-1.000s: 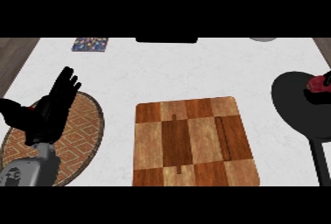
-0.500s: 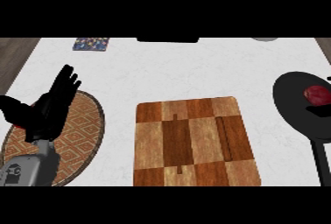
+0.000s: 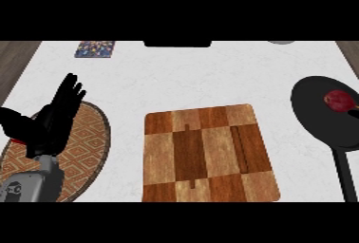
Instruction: Pick the pear from the cutting board and place it in the pan
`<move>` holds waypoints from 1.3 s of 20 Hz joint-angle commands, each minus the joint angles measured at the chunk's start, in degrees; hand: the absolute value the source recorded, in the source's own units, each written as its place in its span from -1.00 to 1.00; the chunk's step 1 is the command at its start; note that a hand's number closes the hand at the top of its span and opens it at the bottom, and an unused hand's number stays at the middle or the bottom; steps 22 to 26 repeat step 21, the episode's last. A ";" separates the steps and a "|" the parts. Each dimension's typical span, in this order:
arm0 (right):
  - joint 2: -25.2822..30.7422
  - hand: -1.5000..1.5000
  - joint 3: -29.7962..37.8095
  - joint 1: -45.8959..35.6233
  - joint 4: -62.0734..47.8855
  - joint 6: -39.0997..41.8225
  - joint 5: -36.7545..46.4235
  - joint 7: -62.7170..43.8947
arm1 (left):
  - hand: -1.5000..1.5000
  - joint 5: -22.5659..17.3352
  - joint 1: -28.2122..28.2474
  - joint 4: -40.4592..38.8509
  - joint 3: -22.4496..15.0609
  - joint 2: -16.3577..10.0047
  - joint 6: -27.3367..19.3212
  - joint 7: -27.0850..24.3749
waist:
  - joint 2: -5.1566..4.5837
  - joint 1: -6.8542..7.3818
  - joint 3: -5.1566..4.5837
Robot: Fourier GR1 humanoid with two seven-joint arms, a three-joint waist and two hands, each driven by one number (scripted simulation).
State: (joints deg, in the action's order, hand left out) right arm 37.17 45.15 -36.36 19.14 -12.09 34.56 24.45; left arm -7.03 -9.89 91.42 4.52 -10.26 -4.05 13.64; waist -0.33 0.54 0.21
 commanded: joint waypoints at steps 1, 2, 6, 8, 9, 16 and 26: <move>3.34 -1.00 6.24 2.35 -0.20 8.69 -8.10 4.05 | 0.00 0.58 -0.96 0.79 -0.18 -0.04 -0.89 1.91 | 0.38 -1.08 -0.08; 4.58 -1.00 7.65 3.75 -0.51 10.78 -9.77 5.34 | 0.00 -0.16 -0.87 -1.83 1.63 -0.66 -0.14 -0.58 | 0.24 -1.20 -0.11; 7.96 -1.00 11.00 12.08 -0.32 21.14 -14.87 12.83 | 0.00 0.96 2.04 0.31 -0.13 0.69 -0.54 -0.87 | 0.46 -1.53 -0.12; 8.49 -1.00 11.86 13.93 -1.45 27.56 -16.98 13.60 | 0.00 -1.96 0.77 1.52 2.16 -1.91 1.66 2.25 | 0.43 -1.23 -0.12; 7.57 -1.00 11.91 16.81 -0.08 29.89 -17.84 15.11 | 0.00 -0.68 2.53 2.41 1.83 -1.38 0.65 1.07 | 0.67 -1.64 -0.22; 9.37 -1.00 10.52 26.38 2.94 36.12 -22.50 19.00 | 0.00 -0.81 1.21 0.77 1.45 -0.14 1.40 1.31 | 0.37 -0.85 -0.20; 4.38 -1.00 8.31 30.40 12.35 33.70 -27.01 16.33 | 0.00 0.00 1.25 -1.24 1.68 0.83 1.49 -0.91 | 0.42 -0.94 -0.28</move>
